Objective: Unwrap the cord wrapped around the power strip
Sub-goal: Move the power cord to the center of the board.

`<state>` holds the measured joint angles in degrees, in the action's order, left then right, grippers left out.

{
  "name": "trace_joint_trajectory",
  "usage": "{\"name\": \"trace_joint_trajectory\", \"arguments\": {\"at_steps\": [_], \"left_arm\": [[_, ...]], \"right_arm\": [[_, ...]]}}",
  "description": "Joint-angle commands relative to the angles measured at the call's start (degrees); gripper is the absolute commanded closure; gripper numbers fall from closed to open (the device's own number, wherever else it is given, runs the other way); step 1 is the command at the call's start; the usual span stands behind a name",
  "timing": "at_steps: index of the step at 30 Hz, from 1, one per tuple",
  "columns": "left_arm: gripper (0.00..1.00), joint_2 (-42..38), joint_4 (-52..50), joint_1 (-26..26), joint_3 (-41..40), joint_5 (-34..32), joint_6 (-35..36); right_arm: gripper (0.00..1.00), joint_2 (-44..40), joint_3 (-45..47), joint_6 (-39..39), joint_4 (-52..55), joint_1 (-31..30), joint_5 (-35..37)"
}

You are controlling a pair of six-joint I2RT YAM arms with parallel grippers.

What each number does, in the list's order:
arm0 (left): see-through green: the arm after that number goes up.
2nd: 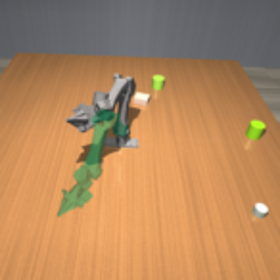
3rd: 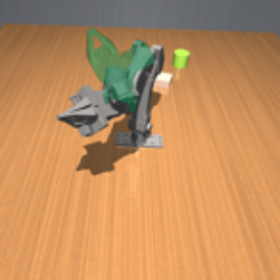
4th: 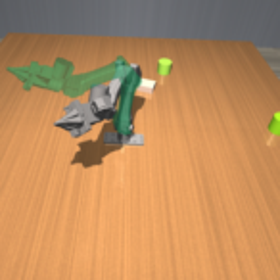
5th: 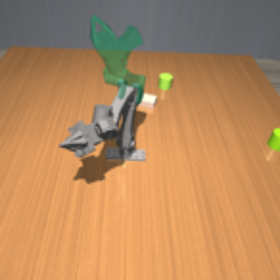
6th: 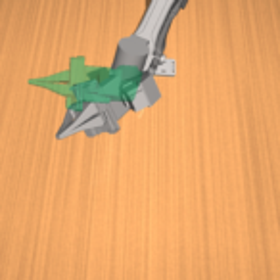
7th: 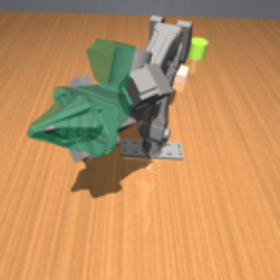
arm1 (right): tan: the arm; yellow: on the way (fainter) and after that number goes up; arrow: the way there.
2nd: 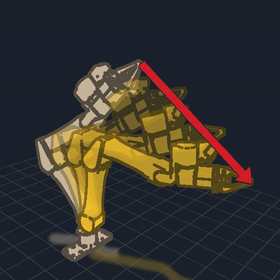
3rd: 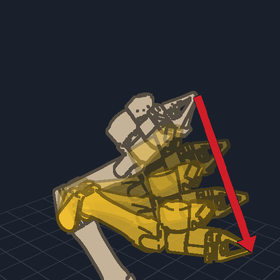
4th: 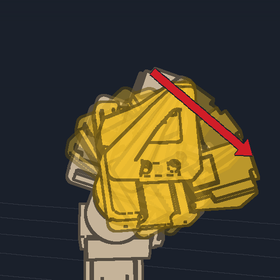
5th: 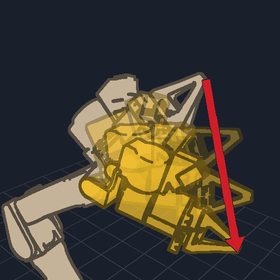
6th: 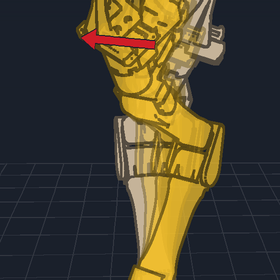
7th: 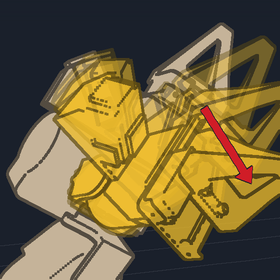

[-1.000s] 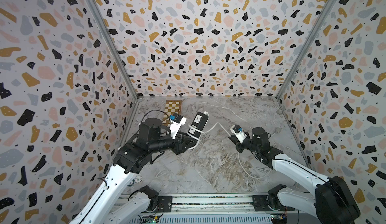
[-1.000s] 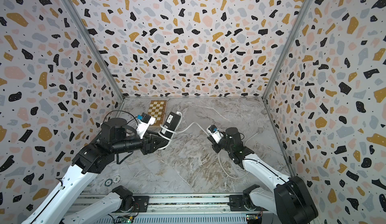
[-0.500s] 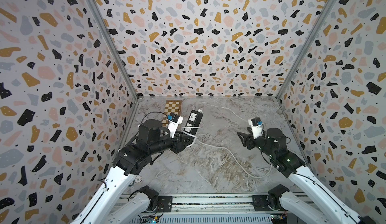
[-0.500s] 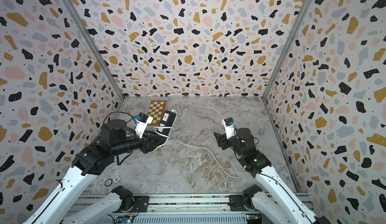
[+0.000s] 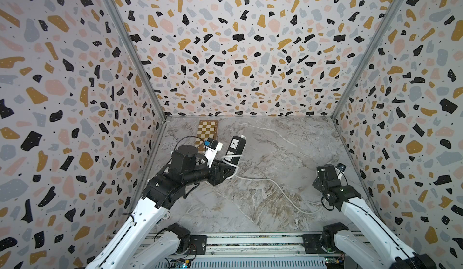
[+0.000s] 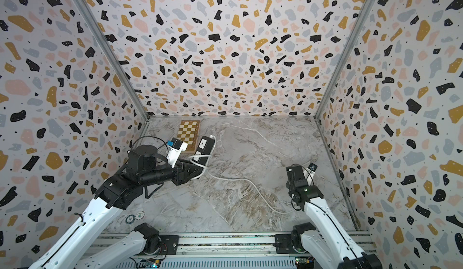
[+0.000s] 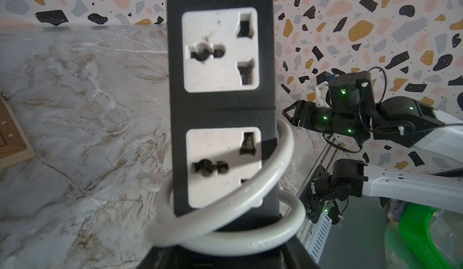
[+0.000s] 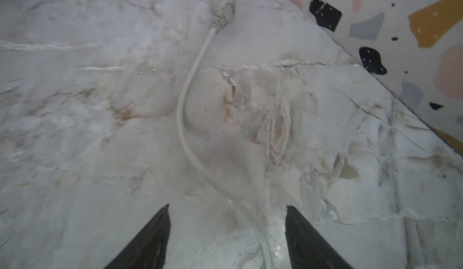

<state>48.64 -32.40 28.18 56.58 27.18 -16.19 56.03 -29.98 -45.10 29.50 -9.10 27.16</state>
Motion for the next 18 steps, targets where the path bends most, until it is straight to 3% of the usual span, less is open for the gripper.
{"name": "trace_joint_trajectory", "arguments": {"at_steps": [1, 4, 9, 18], "left_arm": [[1.0, -1.2, 6.46, -0.32, -0.41, 2.53, -1.12], [1.0, -1.27, 6.72, -0.32, -0.59, 3.18, -1.31], [1.0, -0.96, 6.96, -0.32, -0.59, 3.46, -1.26], [1.0, -0.39, 6.12, -0.32, 0.27, 3.17, -0.62]], "right_arm": [[0.28, 9.89, -4.41, 0.88, -4.1, 3.32, -5.22], [0.29, 17.02, -7.01, 5.63, -6.32, 3.41, -9.62], [0.31, 20.37, -7.16, 9.18, -9.1, 3.65, -11.56], [0.63, 24.45, -7.37, 9.81, -13.18, 4.56, -12.88]]}}
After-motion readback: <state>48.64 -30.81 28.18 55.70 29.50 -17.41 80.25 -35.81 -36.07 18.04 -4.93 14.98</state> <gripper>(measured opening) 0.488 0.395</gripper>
